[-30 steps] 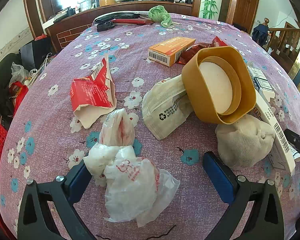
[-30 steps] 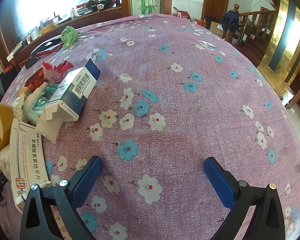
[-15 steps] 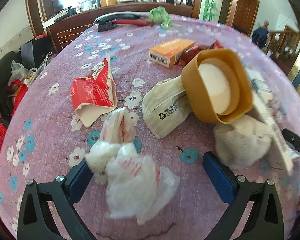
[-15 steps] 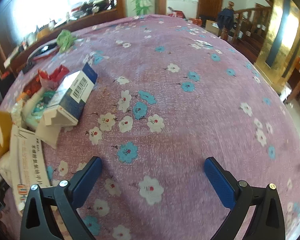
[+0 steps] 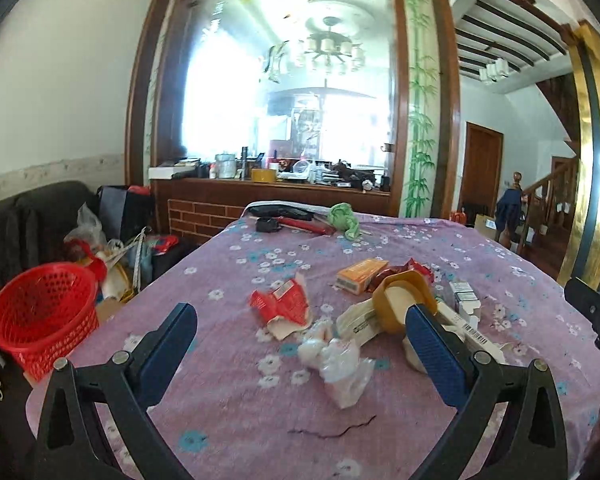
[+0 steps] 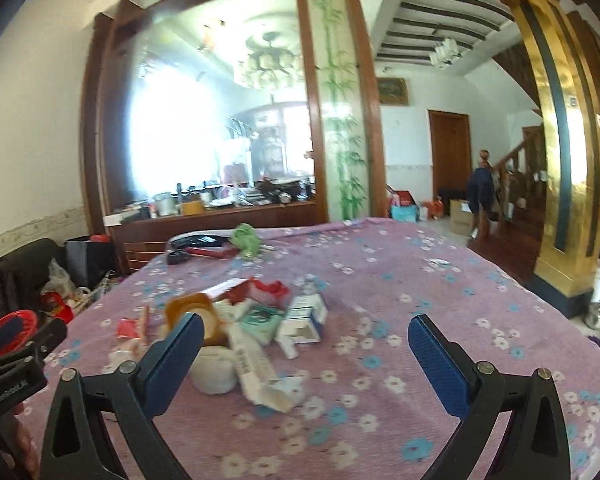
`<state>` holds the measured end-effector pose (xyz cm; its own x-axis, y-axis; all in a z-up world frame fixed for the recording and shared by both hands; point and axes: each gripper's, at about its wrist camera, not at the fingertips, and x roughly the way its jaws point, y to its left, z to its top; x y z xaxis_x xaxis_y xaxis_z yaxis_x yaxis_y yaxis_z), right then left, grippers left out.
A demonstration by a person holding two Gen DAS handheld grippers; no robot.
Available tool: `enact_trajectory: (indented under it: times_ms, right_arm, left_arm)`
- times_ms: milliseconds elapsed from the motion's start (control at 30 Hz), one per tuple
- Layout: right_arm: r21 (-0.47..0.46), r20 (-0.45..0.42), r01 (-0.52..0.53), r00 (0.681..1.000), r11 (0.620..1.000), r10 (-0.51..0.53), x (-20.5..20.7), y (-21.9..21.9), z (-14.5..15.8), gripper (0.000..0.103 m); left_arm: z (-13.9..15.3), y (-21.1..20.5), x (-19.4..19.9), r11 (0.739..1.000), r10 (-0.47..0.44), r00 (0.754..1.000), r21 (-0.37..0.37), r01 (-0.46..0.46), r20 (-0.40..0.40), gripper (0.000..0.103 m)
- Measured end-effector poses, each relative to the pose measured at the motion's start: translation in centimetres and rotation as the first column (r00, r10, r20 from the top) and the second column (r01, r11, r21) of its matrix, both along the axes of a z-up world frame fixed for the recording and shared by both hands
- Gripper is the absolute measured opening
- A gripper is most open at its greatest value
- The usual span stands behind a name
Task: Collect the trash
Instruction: 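Move the left tool toward the white plastic bags while the right tool approaches the barcode strip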
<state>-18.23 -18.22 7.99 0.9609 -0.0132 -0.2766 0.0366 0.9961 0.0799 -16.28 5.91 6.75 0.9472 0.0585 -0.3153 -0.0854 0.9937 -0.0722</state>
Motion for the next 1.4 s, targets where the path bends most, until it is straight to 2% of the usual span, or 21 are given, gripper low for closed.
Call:
enact_trajectory:
  times_ms: [233,533,1400]
  right_arm:
    - [0.011,-0.043,-0.037,0.998,0.999,0.037,-0.4,2.0,-1.2,0.103]
    - [0.017,-0.040,-0.046,0.998,0.999,0.046,-0.6,2.1,-1.0,0.103]
    - [0.018,-0.060,-0.045,0.997,0.999,0.046,-0.4,2.2,-1.3,0.103]
  left_arm:
    - [-0.9,0.8,0.3,0.999,0.043,0.998,0.034,-0.041,-0.041,0.103]
    - [-1.2,1.2,0.0,0.998,0.046,0.997,0.053,-0.043,-0.059,0.103]
    - [-0.6,0.6,-0.4,0.998,0.035,0.998,0.057,-0.032,-0.058,0.103]
